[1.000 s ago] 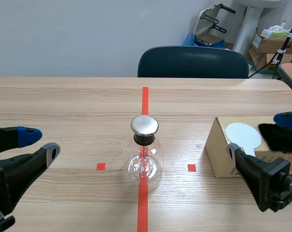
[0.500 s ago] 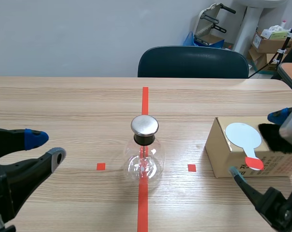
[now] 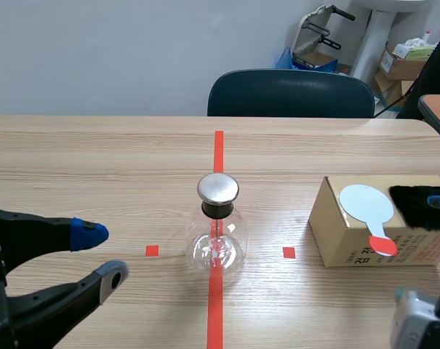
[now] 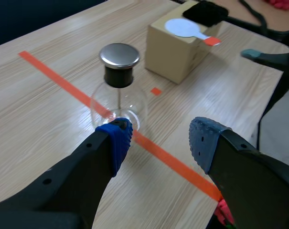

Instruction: Do the electroscope experiment

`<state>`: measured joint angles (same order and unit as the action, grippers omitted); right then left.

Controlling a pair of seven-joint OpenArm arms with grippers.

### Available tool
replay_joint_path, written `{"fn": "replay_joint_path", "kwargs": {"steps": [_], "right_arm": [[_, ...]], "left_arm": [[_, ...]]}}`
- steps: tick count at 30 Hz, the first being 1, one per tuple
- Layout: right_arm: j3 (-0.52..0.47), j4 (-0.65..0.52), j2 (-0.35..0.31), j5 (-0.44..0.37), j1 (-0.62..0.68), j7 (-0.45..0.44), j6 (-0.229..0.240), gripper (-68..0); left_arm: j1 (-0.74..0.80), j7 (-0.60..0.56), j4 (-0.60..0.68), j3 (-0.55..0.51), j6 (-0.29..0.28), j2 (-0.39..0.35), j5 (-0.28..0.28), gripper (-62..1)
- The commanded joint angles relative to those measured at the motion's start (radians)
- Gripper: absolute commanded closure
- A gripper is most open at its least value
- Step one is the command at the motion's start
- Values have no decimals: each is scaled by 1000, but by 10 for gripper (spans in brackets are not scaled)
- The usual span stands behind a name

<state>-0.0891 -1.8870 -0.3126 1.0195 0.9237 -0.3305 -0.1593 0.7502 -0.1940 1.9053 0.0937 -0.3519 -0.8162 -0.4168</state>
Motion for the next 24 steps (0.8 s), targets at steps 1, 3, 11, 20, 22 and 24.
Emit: {"fn": "replay_joint_path", "kwargs": {"steps": [1,3,11,20,22,24], "right_arm": [[14,32,-19,13,-24,10,-52,-679],[33,82,-19,41,-44,26,-121,-679],[119,283,-20,96,-167,121,-332,-679],[209,429,-20,96,-304,192,-414,-679],[228,447,-20,96,-327,201,-414,-679],[245,463,-20,95,-346,213,-414,-679]], "left_arm": [[0,-42,22,18,-3,-23,-9,-302],[0,-68,25,43,-3,-54,-9,-302],[0,-87,79,116,-3,-144,-10,-302],[0,-86,106,130,-2,-152,-6,-302],[-1,-87,106,130,-2,-151,-5,-302],[-1,-87,106,130,-2,-151,-6,-302]]}}
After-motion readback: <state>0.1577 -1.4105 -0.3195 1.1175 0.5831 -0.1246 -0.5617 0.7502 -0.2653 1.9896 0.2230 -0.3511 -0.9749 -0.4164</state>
